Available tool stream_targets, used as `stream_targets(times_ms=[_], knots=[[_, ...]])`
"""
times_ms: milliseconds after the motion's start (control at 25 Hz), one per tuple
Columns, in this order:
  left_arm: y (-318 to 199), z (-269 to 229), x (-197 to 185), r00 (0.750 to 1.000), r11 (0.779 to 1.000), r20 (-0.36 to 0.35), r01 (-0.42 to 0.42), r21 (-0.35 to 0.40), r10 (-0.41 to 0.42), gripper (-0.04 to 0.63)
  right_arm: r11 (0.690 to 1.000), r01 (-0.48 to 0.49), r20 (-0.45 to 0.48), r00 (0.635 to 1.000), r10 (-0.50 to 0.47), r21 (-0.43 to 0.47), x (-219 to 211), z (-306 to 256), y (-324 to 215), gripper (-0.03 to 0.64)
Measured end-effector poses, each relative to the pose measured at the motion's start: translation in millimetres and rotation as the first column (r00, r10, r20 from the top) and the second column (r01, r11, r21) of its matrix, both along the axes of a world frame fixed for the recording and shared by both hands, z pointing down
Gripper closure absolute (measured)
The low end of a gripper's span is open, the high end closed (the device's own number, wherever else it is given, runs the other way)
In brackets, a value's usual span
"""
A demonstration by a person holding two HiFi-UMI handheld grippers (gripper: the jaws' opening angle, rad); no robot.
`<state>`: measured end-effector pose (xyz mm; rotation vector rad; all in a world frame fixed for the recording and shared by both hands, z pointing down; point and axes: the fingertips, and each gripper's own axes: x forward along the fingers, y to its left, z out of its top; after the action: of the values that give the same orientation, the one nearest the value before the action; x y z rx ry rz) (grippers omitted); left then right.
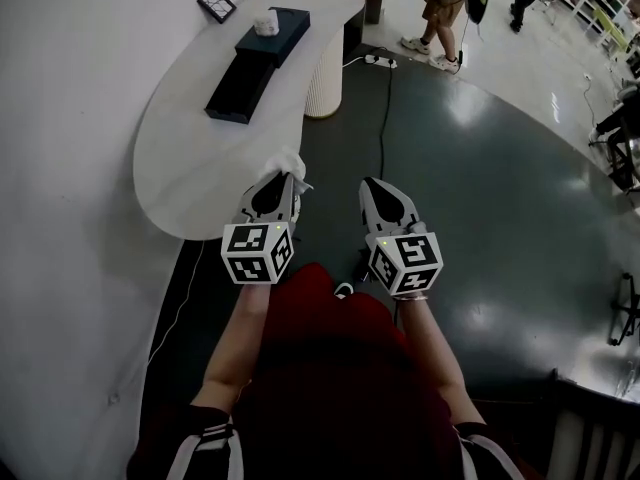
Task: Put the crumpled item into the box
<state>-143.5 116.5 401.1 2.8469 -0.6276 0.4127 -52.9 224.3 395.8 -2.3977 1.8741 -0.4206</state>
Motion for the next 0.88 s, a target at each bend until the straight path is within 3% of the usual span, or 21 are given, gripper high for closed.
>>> stream_targets(times_ms=[440,880], knots=[[-27,7,37,1.000,1.000,0.006,-0.014,-0.005,0.014,0.558,1.000,-0.012,-0.002,1.000,0.012,-0.009,35,3,-27,0.601],[-99,17,99,1.000,1.000,0.013,-0.008,-0.026,0.008,0.558,0.999,0.015,0.013,1.000,-0.014,-0.051,88,15,-107,0.601]])
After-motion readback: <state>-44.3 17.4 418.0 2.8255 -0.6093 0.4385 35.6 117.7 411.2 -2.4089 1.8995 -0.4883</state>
